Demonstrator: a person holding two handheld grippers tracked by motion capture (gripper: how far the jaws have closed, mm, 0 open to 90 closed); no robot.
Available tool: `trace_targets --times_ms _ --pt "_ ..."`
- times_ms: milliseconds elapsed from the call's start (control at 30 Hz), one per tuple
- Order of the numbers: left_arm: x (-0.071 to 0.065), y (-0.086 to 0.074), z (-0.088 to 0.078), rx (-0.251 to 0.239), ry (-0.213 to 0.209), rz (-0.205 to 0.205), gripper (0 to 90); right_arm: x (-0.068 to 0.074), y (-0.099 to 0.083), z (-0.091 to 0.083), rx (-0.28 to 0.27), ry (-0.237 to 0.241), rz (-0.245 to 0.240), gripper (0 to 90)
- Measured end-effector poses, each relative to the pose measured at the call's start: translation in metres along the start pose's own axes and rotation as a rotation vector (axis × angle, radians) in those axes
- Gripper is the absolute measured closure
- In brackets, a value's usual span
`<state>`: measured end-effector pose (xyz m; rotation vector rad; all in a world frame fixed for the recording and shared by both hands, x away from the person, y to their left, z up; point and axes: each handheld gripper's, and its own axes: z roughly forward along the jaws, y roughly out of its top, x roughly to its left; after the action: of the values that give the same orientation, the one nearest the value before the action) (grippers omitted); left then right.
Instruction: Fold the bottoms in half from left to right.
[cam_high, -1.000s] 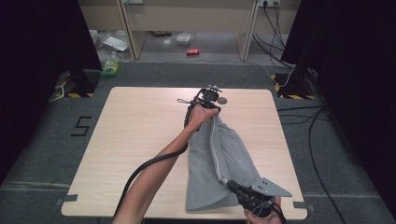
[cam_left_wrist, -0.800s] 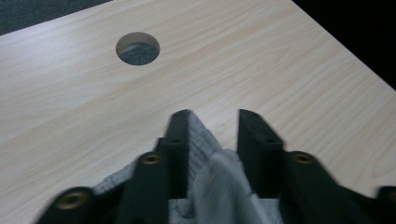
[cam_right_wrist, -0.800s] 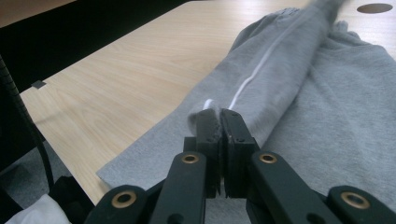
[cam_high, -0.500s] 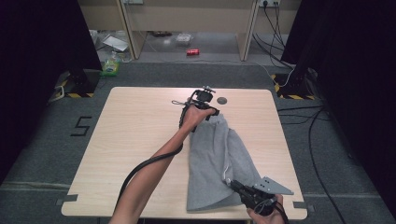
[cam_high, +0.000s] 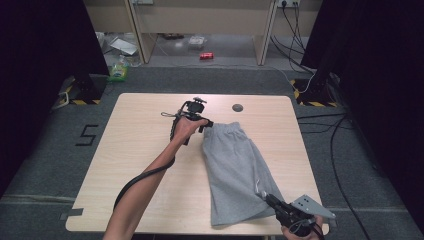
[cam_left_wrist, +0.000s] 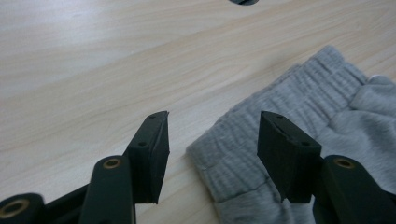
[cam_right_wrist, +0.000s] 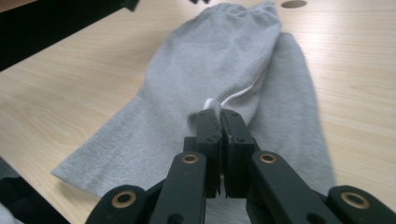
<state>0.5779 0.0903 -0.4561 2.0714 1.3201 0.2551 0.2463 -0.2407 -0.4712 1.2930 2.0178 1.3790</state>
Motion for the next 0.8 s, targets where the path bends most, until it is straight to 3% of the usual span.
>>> trace_targets --times_ms 300,433,467,533,633,800 --pt "0.007 -0.006 -0.002 0.004 -0.007 -0.017 39.2 -0.011 -0.007 0.001 0.065 -0.025 0.007 85.6" --pt "0.010 -0.008 -0.005 -0.003 -0.008 -0.029 37.8 -0.011 -0.010 0.004 0.097 -0.044 -0.001 71.8" --pt "0.011 -0.008 -0.005 -0.003 -0.010 -0.031 37.8 -0.011 -0.010 0.004 0.097 -0.044 -0.001 71.8" --pt "0.012 -0.010 -0.006 0.001 -0.005 -0.032 36.9 -0.010 -0.004 0.005 0.085 -0.047 -0.004 64.3" --pt "0.013 -0.012 -0.006 0.000 -0.007 -0.038 36.6 -0.010 0.002 0.008 0.077 -0.057 -0.005 62.2" --pt "0.012 -0.016 -0.005 0.004 -0.018 -0.040 36.0 -0.017 0.023 0.035 0.098 -0.061 -0.036 60.0"
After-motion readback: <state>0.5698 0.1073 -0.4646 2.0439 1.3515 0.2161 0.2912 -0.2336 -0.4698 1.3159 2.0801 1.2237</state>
